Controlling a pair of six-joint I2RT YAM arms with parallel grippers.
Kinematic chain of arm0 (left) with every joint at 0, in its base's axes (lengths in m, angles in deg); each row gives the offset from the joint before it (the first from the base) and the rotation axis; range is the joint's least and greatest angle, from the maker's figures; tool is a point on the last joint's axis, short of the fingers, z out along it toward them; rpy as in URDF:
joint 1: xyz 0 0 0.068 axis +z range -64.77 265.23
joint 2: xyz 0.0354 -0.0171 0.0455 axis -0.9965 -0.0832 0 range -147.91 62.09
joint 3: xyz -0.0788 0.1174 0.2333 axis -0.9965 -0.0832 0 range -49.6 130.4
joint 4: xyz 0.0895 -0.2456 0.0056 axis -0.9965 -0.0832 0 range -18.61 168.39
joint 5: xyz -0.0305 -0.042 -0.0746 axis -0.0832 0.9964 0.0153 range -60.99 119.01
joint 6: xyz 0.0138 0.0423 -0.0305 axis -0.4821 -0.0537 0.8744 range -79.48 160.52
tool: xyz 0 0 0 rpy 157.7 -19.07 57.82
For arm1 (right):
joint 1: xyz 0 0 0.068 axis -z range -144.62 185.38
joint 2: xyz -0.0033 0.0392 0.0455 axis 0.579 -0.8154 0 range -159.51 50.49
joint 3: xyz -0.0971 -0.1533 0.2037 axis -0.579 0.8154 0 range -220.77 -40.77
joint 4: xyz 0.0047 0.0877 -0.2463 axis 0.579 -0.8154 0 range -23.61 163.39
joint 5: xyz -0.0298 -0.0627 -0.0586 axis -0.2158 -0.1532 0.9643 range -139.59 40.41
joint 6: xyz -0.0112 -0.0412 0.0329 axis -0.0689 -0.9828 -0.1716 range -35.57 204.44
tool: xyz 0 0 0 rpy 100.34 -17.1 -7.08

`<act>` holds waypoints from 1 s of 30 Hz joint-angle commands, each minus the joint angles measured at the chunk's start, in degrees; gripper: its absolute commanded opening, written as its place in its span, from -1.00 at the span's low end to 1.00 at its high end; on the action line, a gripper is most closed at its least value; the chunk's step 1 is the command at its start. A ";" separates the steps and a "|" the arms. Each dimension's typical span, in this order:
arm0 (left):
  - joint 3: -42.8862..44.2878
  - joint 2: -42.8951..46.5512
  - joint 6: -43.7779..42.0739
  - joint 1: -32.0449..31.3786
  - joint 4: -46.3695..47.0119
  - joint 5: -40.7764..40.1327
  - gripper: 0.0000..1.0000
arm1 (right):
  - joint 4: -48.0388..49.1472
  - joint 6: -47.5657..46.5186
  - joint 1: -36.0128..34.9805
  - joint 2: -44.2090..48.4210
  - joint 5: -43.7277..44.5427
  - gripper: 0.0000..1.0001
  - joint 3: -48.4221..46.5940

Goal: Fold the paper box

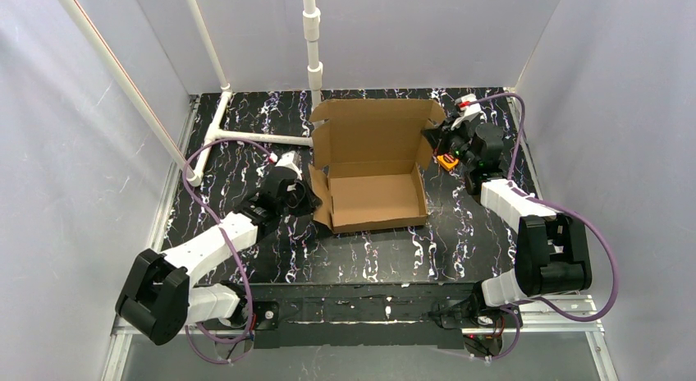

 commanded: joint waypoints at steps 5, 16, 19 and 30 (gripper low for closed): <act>-4.98 3.27 0.99 -0.58 2.94 -6.94 -1.00 | -8.92 6.28 -1.09 -1.27 1.03 -0.97 3.30; -9.64 6.48 3.01 -0.58 6.52 -10.34 -1.00 | -8.81 8.21 -0.95 -1.34 0.57 -0.97 4.25; -9.50 5.84 2.88 -0.59 7.05 -9.47 -1.00 | -8.68 6.77 -0.94 -1.47 -2.22 -0.89 3.89; -8.32 7.10 3.34 -0.49 6.66 -9.49 -1.00 | -21.72 -10.05 1.30 1.24 -9.94 0.23 -3.96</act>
